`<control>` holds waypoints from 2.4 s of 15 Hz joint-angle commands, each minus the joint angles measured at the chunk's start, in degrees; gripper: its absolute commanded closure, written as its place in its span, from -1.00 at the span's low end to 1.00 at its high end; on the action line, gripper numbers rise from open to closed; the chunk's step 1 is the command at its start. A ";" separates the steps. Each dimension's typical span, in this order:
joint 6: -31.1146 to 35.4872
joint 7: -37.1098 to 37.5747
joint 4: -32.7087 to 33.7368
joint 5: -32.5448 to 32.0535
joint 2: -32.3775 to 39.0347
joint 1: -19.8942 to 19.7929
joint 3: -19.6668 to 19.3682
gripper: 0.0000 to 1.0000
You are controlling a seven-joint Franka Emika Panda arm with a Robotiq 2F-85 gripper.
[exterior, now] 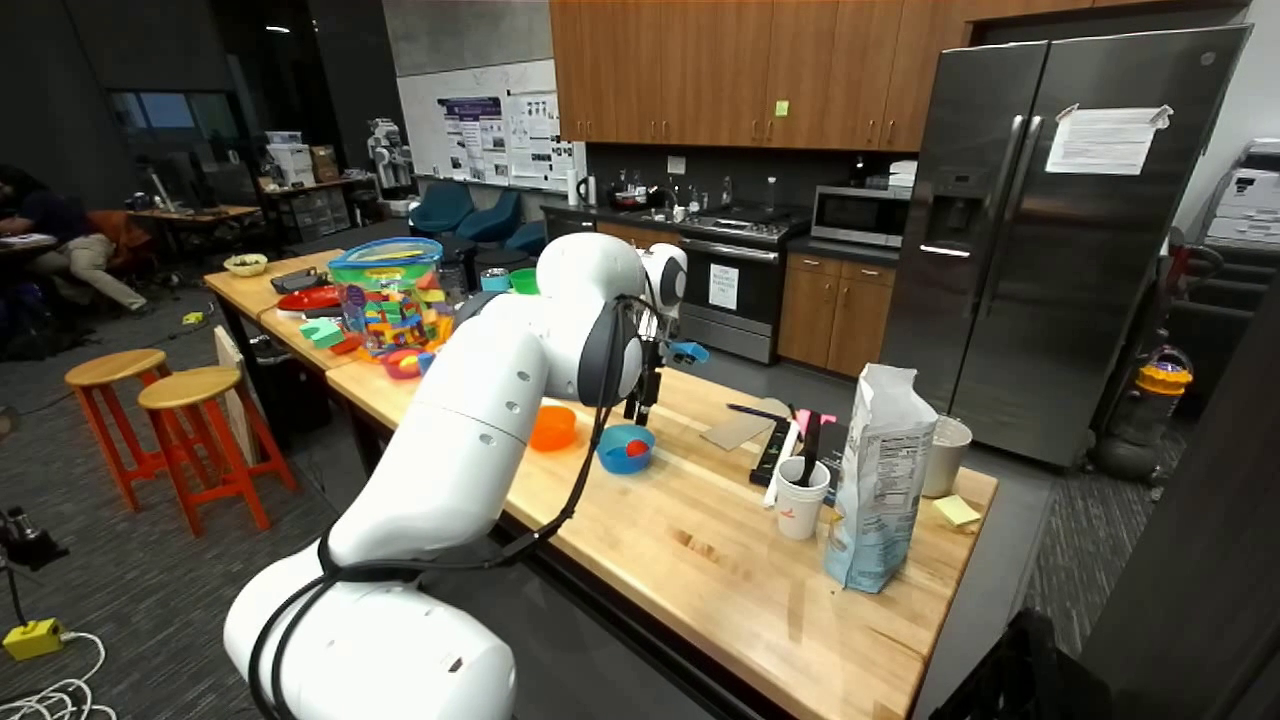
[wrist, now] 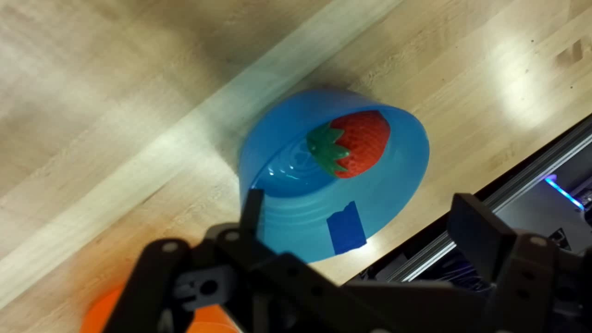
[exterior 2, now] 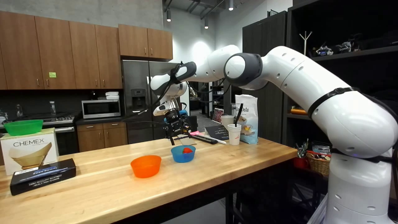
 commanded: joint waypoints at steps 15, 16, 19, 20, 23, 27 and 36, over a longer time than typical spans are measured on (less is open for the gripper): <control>-6.15 2.54 5.00 2.21 2.01 -0.19 -0.30 -1.00; -6.15 2.54 5.06 2.21 2.09 -0.19 -0.30 -1.00; -6.58 2.42 6.68 1.95 3.31 0.14 -0.32 -1.00; -7.69 1.88 7.82 1.17 4.10 0.65 -0.47 -1.00; -8.19 0.82 9.77 -1.05 5.39 1.78 -0.79 -1.00; -8.42 -0.41 12.60 -4.97 6.62 3.06 -1.07 -1.00; -7.04 -1.81 17.02 -8.72 9.30 4.67 -1.23 -1.00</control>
